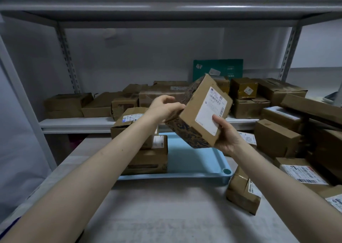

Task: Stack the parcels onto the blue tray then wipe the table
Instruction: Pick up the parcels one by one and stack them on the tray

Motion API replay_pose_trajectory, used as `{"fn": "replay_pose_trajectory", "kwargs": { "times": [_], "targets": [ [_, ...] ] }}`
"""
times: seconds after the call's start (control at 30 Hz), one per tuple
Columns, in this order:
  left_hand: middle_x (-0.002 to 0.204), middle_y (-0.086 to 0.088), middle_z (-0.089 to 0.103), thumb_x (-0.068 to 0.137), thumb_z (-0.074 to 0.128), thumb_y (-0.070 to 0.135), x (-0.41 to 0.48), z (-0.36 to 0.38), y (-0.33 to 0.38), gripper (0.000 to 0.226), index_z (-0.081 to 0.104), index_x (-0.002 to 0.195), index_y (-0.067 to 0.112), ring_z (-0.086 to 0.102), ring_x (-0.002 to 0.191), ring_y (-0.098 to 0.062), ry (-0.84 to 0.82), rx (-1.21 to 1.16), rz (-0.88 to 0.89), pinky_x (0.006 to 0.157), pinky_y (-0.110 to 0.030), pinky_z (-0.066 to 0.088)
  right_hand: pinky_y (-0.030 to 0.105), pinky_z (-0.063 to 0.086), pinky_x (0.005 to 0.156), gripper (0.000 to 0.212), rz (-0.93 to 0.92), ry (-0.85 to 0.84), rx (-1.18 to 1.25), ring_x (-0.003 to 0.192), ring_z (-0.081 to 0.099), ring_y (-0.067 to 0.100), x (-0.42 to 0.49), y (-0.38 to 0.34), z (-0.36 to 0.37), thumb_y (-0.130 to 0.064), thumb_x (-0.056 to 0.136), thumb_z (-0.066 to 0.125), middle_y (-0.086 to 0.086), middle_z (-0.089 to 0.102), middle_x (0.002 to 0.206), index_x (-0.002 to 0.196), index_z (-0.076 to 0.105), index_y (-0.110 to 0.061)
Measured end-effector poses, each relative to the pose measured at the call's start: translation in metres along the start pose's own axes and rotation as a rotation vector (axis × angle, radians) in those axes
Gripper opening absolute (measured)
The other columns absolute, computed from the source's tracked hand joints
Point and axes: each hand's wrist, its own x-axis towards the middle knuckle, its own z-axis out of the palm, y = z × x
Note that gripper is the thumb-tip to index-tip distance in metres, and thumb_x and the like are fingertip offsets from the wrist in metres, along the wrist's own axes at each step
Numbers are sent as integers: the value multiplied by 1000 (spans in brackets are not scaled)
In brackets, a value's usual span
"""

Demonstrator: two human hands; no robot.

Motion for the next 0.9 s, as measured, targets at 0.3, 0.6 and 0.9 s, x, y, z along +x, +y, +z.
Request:
{"fn": "replay_pose_trajectory", "kwargs": {
  "times": [0.3, 0.6, 0.9],
  "targets": [
    [108, -6, 64, 87, 65, 16, 28, -23, -26, 22, 64, 109, 14, 59, 101, -18, 212, 342, 96, 73, -24, 42, 52, 55, 85, 93, -247, 315, -641, 112, 60, 29, 63, 4, -5, 13, 63, 80, 6, 60, 123, 138, 35, -19],
    [131, -6, 55, 86, 63, 24, 54, -39, -46, 36, 59, 122, 18, 55, 113, -23, 252, 1010, 86, 72, -29, 45, 49, 55, 87, 96, -2, 174, -817, 109, 63, 28, 112, 30, -23, 11, 67, 80, 4, 63, 116, 144, 35, -23],
    [116, -4, 61, 83, 63, 21, 69, -35, -61, 31, 62, 113, 18, 56, 104, -22, 181, 1088, 42, 73, -33, 50, 44, 56, 88, 67, -55, 98, -886, 112, 60, 21, 126, 51, -30, -2, 80, 75, -1, 61, 125, 137, 47, -24]
  ]
}}
